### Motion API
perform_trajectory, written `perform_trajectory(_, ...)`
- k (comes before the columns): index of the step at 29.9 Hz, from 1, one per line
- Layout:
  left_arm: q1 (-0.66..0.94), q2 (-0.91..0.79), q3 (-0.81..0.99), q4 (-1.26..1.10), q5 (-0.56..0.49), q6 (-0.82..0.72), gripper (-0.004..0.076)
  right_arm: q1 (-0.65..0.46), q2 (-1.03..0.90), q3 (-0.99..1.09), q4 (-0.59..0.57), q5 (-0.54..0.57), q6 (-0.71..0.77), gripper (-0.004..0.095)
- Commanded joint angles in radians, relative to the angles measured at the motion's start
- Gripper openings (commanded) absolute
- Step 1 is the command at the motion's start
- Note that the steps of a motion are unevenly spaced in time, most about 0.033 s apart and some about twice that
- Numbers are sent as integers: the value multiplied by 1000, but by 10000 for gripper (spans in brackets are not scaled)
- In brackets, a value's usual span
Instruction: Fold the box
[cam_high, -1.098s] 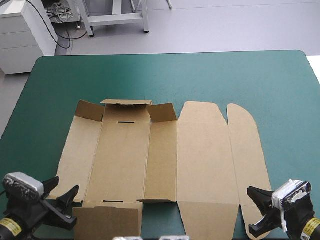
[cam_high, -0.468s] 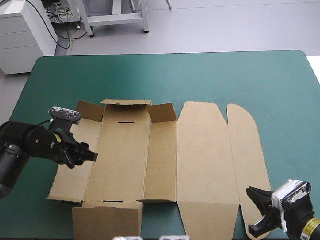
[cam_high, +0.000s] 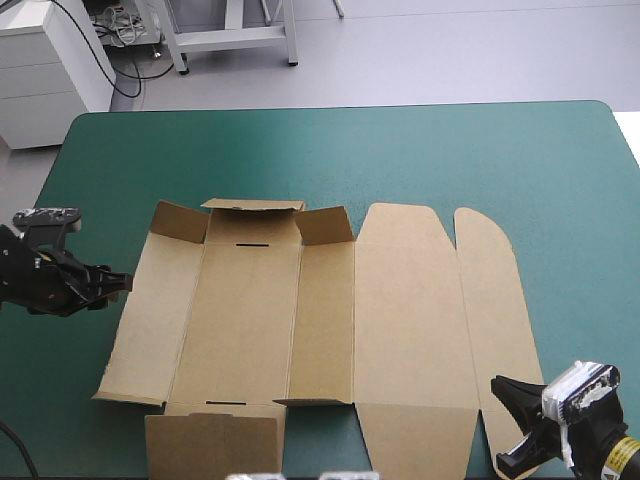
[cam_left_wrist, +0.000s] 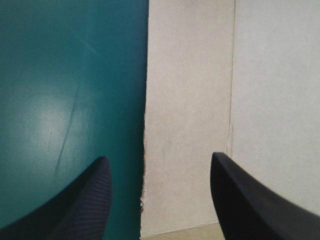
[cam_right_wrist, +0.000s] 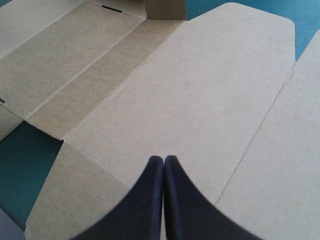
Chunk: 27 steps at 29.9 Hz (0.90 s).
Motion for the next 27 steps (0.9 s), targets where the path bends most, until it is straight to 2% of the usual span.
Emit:
perform_trajectory(1,98,-14,11,-58,38,57,421,-2,12,-25,-1,-73,-17,-22)
perform_trajectory(6,171,24,89,-69,38,91,421,-2,12,-25,-1,-75,-27,-22)
perform_trajectory(12,179,120,166,-152,38,206,421,-2,12,-25,-3,-75,-55,-22)
perform_trajectory(15,179,178,173,-176,38,279,421,-2,12,-25,-3,-75,-55,-22)
perform_trajectory(23,179,298,173,-140,41,331,421,-2,12,-25,-3,-76,-55,-22)
perform_trajectory(27,179,334,173,-203,41,360,421,-2,12,-25,-3,-76,-55,-22)
